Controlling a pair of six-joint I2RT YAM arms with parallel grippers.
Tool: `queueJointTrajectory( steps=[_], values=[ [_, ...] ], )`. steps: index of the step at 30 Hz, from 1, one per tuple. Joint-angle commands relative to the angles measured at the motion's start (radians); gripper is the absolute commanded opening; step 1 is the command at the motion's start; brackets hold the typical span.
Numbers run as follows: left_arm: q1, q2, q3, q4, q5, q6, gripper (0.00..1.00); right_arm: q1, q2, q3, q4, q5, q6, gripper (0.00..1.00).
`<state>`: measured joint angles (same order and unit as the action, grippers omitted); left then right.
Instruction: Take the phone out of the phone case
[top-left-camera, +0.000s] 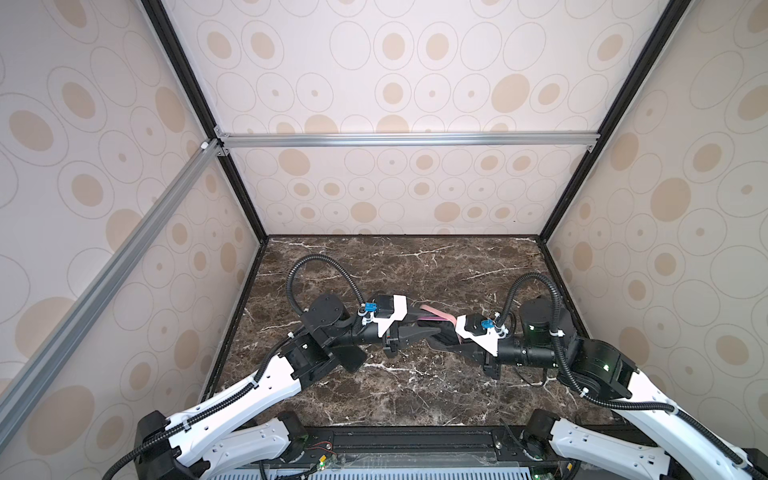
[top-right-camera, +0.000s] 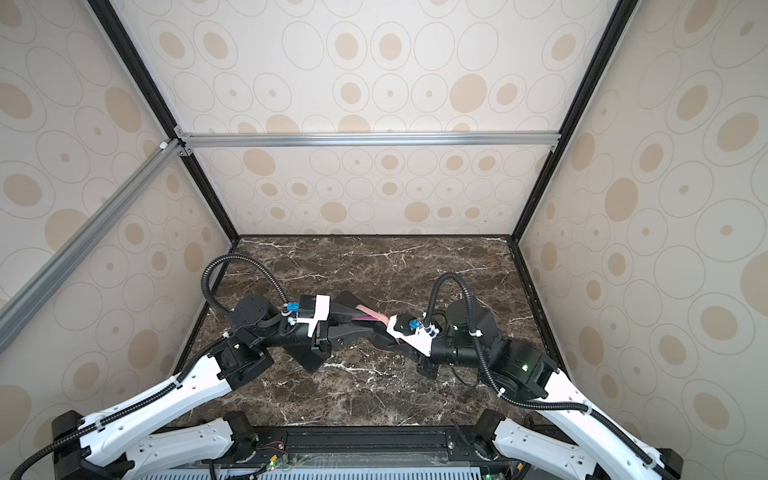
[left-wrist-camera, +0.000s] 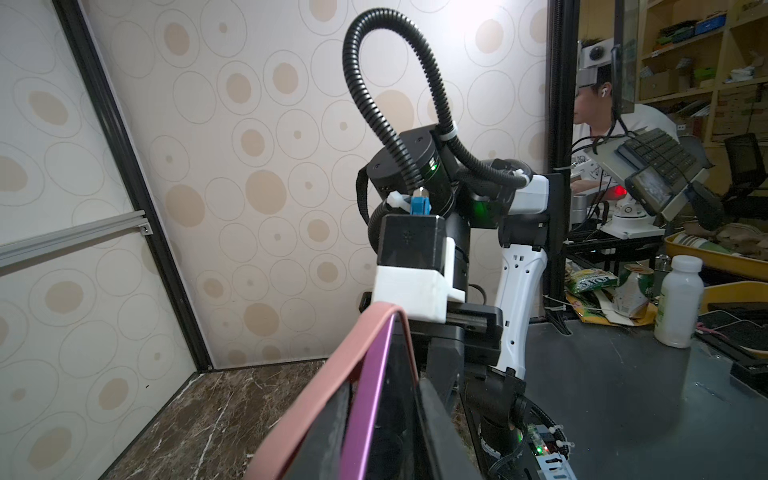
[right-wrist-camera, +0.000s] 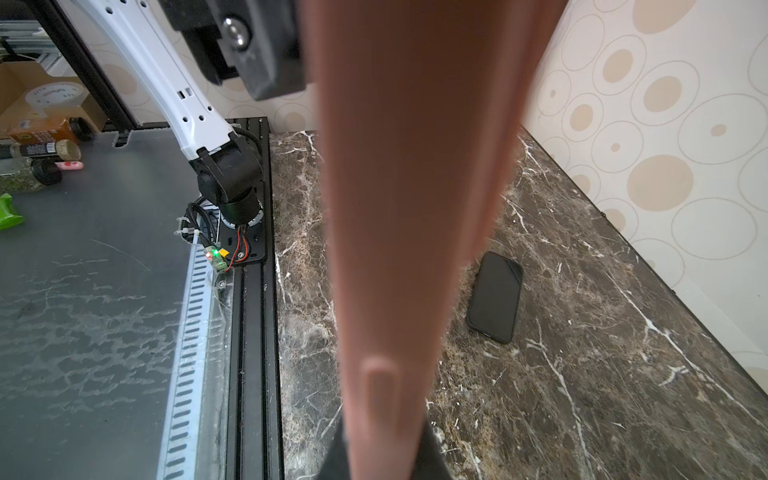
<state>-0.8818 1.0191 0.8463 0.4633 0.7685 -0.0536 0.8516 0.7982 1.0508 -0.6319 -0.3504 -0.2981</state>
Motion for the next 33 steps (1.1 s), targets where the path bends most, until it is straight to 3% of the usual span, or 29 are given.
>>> queueJointTrajectory(
  steps=[1,7,14,20,33],
  values=[
    [-0.045,0.038,-0.068,0.037,0.143,-0.126,0.26,0.010,-0.010,0.057,0.353,-0.060,0.038,0.00],
    [-0.045,0.058,-0.111,0.238,0.154,-0.264,0.26,0.010,-0.011,0.029,0.501,-0.112,0.118,0.00],
    [-0.045,0.079,-0.118,0.212,0.138,-0.243,0.26,0.009,0.006,0.004,0.691,-0.171,0.234,0.00],
    [-0.039,0.076,-0.127,0.191,0.124,-0.230,0.26,0.009,-0.013,0.010,0.734,-0.179,0.248,0.00],
    [-0.010,0.106,-0.054,0.036,0.212,-0.184,0.24,0.009,-0.034,0.177,0.343,-0.160,0.004,0.00]
  ],
)
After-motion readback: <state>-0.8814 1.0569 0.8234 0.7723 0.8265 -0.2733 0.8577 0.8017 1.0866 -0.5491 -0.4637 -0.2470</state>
